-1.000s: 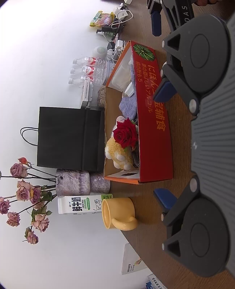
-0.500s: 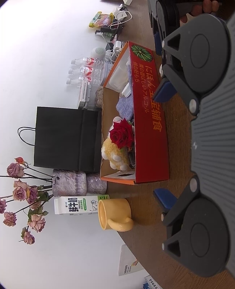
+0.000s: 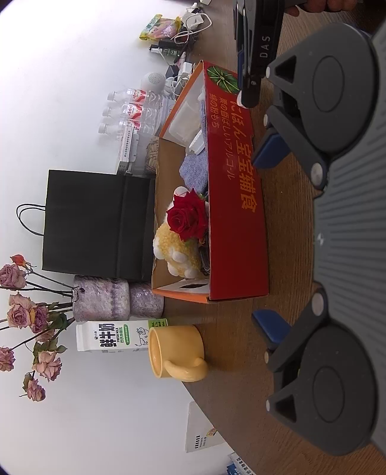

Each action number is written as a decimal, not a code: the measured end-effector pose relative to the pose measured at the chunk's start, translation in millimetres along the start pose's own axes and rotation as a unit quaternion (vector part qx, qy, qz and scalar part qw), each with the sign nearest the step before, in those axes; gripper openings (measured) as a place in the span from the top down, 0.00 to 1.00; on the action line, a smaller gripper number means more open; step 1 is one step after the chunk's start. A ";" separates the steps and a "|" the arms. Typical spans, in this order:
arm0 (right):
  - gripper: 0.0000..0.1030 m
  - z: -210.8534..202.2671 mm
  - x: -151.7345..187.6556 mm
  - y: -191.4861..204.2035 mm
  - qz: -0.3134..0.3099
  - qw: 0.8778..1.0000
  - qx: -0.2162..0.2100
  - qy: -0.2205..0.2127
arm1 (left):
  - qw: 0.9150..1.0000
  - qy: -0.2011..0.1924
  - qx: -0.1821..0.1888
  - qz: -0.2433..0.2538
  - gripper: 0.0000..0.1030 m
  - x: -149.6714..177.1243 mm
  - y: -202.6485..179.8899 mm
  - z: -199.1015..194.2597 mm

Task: Organize objects
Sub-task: 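Grasp a white bottle cap with the right tool while the left tool grasps another cap, then carry both white caps over the box and lower them inside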

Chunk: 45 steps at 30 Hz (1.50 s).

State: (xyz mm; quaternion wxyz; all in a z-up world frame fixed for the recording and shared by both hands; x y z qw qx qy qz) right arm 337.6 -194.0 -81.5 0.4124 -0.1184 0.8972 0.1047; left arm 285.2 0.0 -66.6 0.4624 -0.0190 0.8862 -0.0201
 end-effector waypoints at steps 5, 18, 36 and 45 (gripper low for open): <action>0.73 -18.4 -7.1 -4.4 0.004 1.000 -0.002 -0.030 | 1.000 0.012 0.001 0.003 0.00 3.1 -2.8 5.6; 0.74 -51.1 -16.2 -22.4 0.027 0.997 -0.006 -0.073 | 0.998 0.036 0.033 0.046 0.00 11.2 -57.4 15.2; 0.74 -53.1 -8.5 -30.2 0.023 0.998 0.005 -0.066 | 0.993 0.077 0.065 0.060 0.72 11.6 -108.3 48.0; 0.74 -47.7 -5.5 -28.7 0.020 0.998 0.009 -0.064 | 0.997 0.030 0.061 0.041 0.72 -1.3 -92.2 27.1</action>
Point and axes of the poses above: each gripper's, at about its wrist camera, not at the fingertips, and z roughly the way its jaws point, y to its left, x to its underside, the point moved 9 cm from there along z, roughly the way its jaws point, and after that the axes turned 9 degrees about y, right-handed, at the moved point
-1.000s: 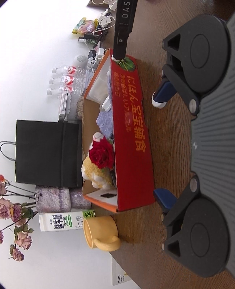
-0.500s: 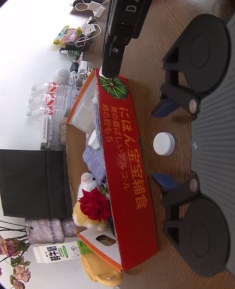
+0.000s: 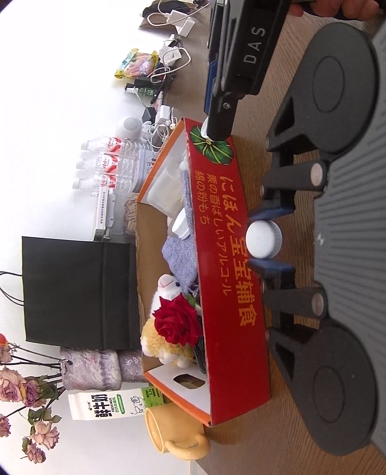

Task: Organize objects
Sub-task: 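Carry both white caps over the box and lower them inside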

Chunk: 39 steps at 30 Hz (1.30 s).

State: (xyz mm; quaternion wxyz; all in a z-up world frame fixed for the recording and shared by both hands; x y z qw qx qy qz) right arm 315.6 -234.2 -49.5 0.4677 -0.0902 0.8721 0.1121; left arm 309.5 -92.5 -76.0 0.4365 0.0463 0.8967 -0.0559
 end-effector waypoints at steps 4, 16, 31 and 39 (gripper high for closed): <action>0.73 1.0 1.3 2.6 -0.005 1.000 0.002 -0.003 | 1.000 -0.012 -0.006 -0.005 0.72 -0.8 8.7 -8.0; 0.73 2.3 1.4 12.6 -0.019 1.000 0.000 -0.012 | 0.998 -0.050 -0.024 -0.023 0.72 -3.0 27.8 -38.2; 0.73 7.9 -55.9 39.4 -0.041 0.997 -0.015 -0.065 | 0.990 -0.129 -0.048 -0.032 0.72 -77.8 41.3 -52.1; 0.73 40.8 -94.4 43.0 -0.043 0.995 -0.019 -0.084 | 0.987 -0.144 -0.053 -0.048 0.72 -114.7 52.5 -24.5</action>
Point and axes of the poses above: each gripper's, at about its wrist camera, not at the fingertips, and z roughly the way its jaws point, y to its left, x to its underside, the point moved 9 cm from there along z, roughly the way its jaws point, and after that the axes turned 9 degrees about y, right-handed, at the moved point
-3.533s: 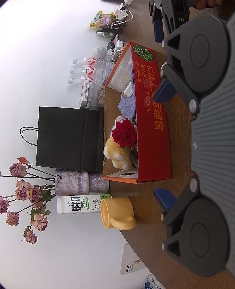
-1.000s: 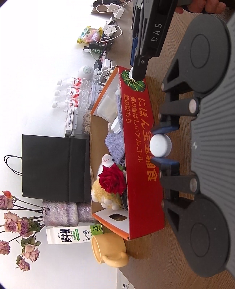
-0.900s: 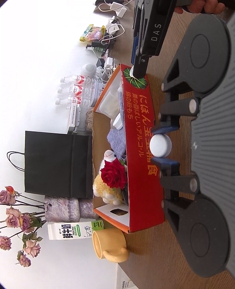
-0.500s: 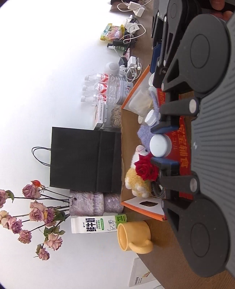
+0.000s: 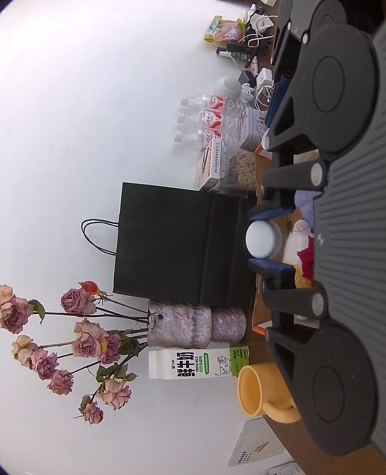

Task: Organize objects
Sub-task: 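Carry both white caps over the box and lower them inside, then open both tools and withdraw them from the box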

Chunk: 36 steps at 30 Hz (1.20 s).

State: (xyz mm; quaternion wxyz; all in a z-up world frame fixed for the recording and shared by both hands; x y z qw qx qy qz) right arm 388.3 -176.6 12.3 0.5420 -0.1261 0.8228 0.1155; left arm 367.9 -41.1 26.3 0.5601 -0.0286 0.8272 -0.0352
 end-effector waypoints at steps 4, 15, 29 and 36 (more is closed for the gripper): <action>0.73 24.3 1.3 -8.1 -0.004 1.000 0.003 0.016 | 1.000 0.013 -0.003 0.005 0.72 2.6 1.1 26.2; 0.01 57.7 26.0 -28.5 0.010 0.997 0.016 0.070 | 0.999 0.043 -0.031 -0.006 0.00 14.9 25.7 50.4; 0.00 34.8 33.7 -28.6 0.007 0.996 0.026 0.085 | 0.997 0.062 -0.038 -0.005 0.00 21.2 28.0 16.3; 0.00 -11.9 40.1 -28.1 0.015 0.996 0.034 0.078 | 0.996 0.085 -0.037 -0.013 0.00 41.0 32.0 -26.1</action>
Point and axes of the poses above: each gripper's, at about its wrist camera, not at the fingertips, and z roughly the way its jaws point, y to its left, x to its underside, the point moved 9 cm from there along z, roughly the way its jaws point, and after that the axes turned 9 degrees about y, right-handed, at the moved point
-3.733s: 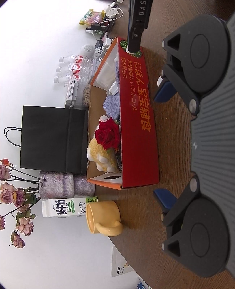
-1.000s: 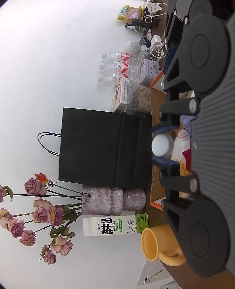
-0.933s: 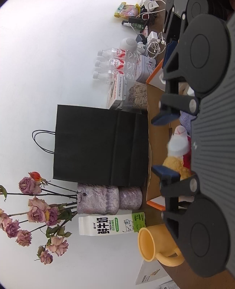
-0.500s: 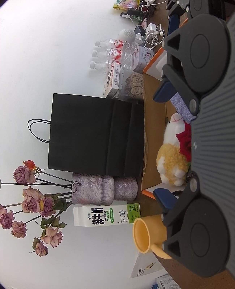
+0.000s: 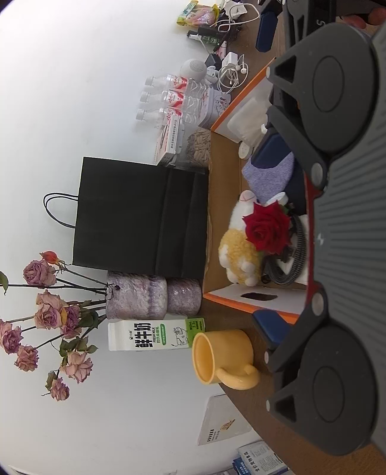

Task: Organize objects

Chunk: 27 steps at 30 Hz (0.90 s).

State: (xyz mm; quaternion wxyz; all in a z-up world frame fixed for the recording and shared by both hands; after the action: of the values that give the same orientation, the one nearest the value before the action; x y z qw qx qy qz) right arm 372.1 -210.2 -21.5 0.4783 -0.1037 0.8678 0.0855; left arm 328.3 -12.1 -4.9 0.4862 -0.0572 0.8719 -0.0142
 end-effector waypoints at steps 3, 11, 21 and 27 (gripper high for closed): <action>0.00 -22.6 8.2 -0.8 0.008 1.000 -0.001 0.002 | 1.000 0.012 -0.002 0.005 0.00 12.7 2.9 -17.4; 0.00 -66.2 31.8 4.7 0.018 1.000 -0.013 0.019 | 0.999 0.037 0.002 0.012 0.00 45.2 4.8 -54.6; 0.00 -93.3 54.4 9.1 0.022 0.999 -0.013 0.032 | 0.998 0.063 0.004 0.013 0.00 73.3 7.1 -72.3; 0.00 -101.0 56.5 12.1 0.020 0.999 -0.012 0.032 | 0.998 0.062 0.006 0.012 0.00 75.9 7.4 -79.6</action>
State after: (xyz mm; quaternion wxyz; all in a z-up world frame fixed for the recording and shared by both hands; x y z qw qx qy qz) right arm 257.5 -229.1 -15.5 0.4475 -0.0946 0.8834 0.1019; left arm 220.5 -15.8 -27.7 0.4316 -0.0425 0.9009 -0.0166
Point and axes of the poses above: each gripper's, at about its wrist camera, not at the fingertips, and z roughly the way its jaws point, y to its left, x to its underside, the point moved 9 cm from there along z, roughly the way its jaws point, and after that the axes turned 9 degrees about y, right-handed, at the moved point
